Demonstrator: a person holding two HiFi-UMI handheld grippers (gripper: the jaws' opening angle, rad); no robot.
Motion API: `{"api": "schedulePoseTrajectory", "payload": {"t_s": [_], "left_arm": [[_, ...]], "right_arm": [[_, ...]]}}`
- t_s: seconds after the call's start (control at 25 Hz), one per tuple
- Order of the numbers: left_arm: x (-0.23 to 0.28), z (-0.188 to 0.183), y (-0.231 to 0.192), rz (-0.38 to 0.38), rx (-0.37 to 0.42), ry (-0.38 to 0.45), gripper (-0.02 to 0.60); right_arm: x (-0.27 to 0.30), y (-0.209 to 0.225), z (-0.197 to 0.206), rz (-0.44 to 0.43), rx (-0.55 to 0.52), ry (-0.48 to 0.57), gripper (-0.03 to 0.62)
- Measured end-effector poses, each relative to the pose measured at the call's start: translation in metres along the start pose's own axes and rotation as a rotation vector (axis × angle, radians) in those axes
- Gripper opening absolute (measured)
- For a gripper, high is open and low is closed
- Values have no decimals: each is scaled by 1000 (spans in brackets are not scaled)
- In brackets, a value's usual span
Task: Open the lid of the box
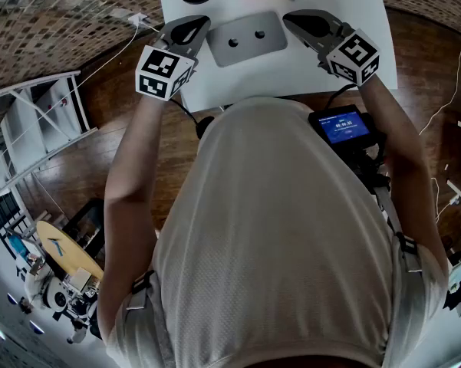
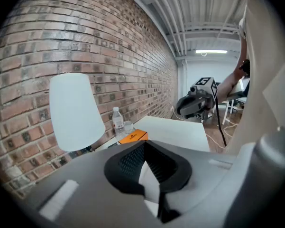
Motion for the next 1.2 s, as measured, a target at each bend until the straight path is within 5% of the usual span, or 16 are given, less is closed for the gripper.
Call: {"api": "schedulePoseTrajectory", "payload": {"t_s": [0.12, 0.48, 0.76, 0.96, 1.2], "left_arm": [[10, -2, 7, 54, 136, -35, 0], [40, 15, 57, 349, 710, -185, 0], [56, 37, 84, 570, 1271, -253, 0], [76, 41, 105, 730, 1515, -218, 0], [90, 45, 117, 880, 1698, -179, 0]], "right_arm": [[-9, 0, 4, 14, 12, -5, 2], [-37, -11, 19, 79, 56, -3, 2], [-57, -16, 31, 140, 92, -4, 2], [-75, -16, 39, 185, 128, -2, 2], [-98, -20, 53, 250, 179, -1, 2]]}}
Point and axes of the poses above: the fingertips, and each gripper's own axes: x forward along the fingers, y to its right, z out of its underside, the point moved 6 cm from there along -x, backward along the fingers, and after that the axes turned 10 degrees about -z, right-handed, at the moved point
